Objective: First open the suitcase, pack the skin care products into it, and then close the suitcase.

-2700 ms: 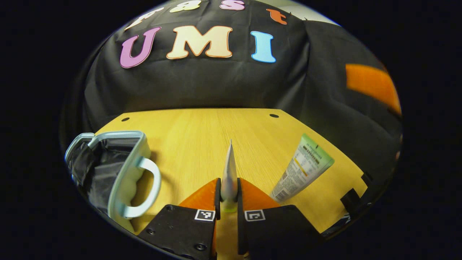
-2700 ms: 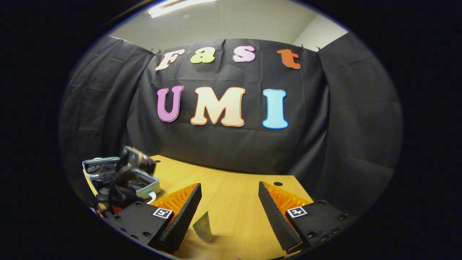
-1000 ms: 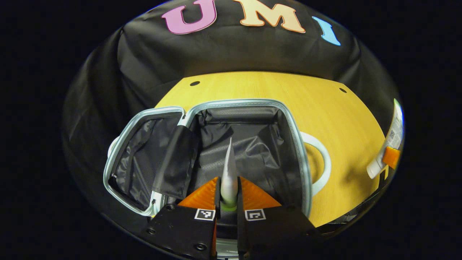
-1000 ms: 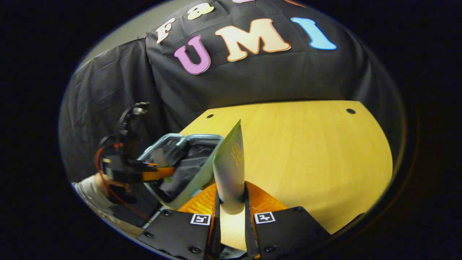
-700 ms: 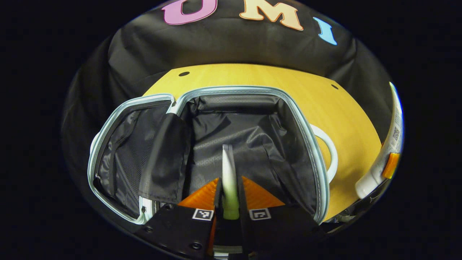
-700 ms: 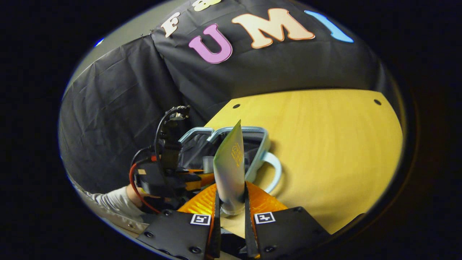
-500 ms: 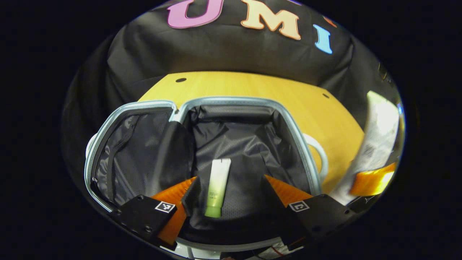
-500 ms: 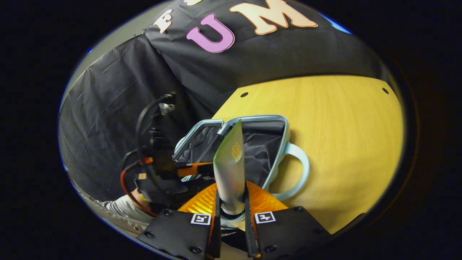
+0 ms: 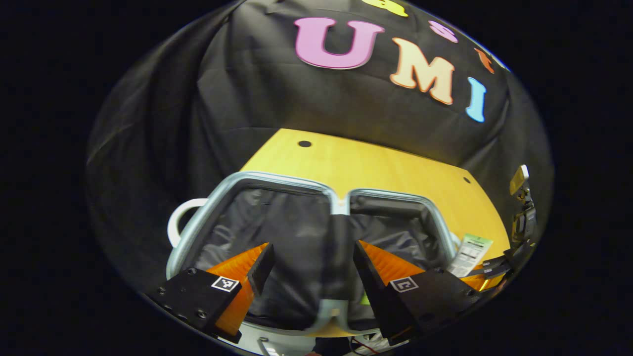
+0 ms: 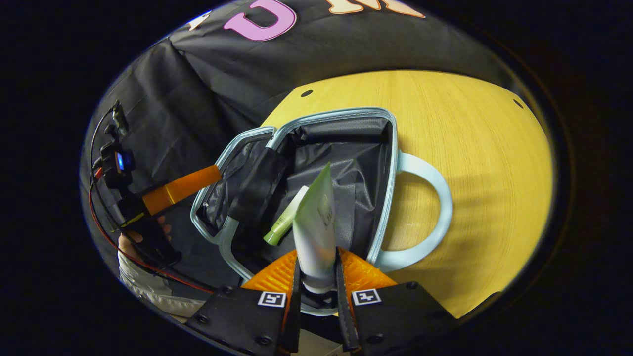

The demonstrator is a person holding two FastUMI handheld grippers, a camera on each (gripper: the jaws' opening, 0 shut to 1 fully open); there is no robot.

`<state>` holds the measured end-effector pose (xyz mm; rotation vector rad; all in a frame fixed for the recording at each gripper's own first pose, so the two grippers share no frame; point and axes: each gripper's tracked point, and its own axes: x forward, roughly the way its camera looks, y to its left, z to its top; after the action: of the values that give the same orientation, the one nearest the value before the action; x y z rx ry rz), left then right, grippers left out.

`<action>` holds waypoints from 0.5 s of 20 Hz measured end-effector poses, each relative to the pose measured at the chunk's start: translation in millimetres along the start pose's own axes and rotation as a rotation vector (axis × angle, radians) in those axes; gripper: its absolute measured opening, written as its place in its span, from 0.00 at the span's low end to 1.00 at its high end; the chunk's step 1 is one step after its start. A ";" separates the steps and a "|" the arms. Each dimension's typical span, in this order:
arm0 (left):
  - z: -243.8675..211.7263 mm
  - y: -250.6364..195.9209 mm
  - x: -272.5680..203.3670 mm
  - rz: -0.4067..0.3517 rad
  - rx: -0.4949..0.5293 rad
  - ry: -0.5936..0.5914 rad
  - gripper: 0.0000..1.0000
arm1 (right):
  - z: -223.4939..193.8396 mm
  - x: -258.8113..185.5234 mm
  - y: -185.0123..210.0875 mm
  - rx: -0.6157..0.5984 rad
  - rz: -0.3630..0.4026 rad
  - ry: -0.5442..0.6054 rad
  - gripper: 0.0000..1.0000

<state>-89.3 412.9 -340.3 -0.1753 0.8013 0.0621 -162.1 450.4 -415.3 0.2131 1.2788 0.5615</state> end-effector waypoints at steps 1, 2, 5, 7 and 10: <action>-1.4 22.9 -2.5 0.026 -0.017 0.003 0.95 | 2.1 2.7 2.9 0.009 -0.003 -0.010 0.37; -0.9 45.4 -5.0 0.058 -0.036 0.002 0.95 | 5.8 3.4 3.3 0.014 -0.017 -0.027 0.36; 7.8 102.2 -0.8 0.146 -0.070 -0.006 0.95 | 18.8 3.2 10.1 0.035 -0.030 -0.082 0.63; 14.3 139.6 11.4 0.194 -0.080 -0.012 0.95 | 35.7 -5.1 10.5 0.040 -0.050 -0.129 0.88; 17.1 181.8 18.2 0.247 -0.101 -0.003 0.95 | 62.8 -20.1 15.0 0.072 -0.051 -0.209 0.90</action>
<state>-86.7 594.6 -365.9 -0.1704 0.8147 0.3363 -110.5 462.6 -373.4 0.2911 1.0994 0.4379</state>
